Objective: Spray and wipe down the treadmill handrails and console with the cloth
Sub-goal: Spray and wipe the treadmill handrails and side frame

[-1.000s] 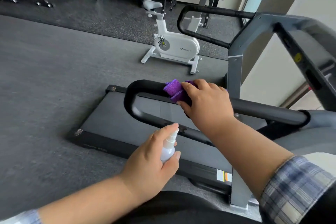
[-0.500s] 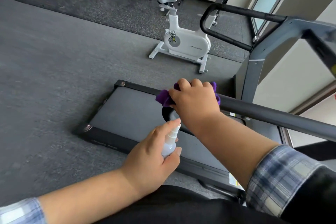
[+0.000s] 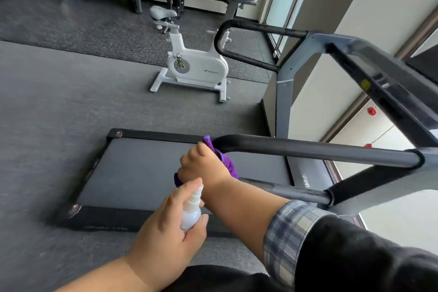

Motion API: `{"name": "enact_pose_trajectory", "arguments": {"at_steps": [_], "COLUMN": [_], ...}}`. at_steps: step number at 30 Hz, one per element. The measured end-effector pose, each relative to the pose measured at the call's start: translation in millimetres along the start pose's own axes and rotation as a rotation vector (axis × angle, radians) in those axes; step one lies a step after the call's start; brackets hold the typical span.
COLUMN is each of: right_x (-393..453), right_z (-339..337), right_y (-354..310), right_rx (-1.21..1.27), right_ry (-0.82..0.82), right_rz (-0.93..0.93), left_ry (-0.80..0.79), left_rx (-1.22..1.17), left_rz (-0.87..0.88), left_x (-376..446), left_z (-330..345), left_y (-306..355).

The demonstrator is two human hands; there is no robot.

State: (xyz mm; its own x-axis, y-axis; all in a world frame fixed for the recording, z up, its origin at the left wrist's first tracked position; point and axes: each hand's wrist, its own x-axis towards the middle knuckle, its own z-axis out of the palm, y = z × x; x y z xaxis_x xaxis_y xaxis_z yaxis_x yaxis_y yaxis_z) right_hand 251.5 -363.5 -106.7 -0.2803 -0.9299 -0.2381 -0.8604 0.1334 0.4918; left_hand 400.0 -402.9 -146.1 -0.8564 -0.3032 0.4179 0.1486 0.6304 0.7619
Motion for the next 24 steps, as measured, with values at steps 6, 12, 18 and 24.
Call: {"name": "enact_pose_trajectory", "arguments": {"at_steps": [6,12,18,24], "right_x": [-19,-74,-137,-176], "right_z": [-4,3,52,78], "right_y": [8,57,100,130], "right_rx": [0.355,0.599,0.701,0.736], "right_ry": [0.335,0.834,0.549,0.529], "right_rz": [0.165,0.563,0.672,0.679], "left_ry": [-0.034,-0.107,-0.176,-0.215], "left_rx": [-0.02,-0.024,-0.01,0.008], "left_rz": [0.021,0.084,0.128,0.167], "left_x": [3,13,28,42], "left_z": [-2,13,57,109], "left_y": [2,14,42,76]}}
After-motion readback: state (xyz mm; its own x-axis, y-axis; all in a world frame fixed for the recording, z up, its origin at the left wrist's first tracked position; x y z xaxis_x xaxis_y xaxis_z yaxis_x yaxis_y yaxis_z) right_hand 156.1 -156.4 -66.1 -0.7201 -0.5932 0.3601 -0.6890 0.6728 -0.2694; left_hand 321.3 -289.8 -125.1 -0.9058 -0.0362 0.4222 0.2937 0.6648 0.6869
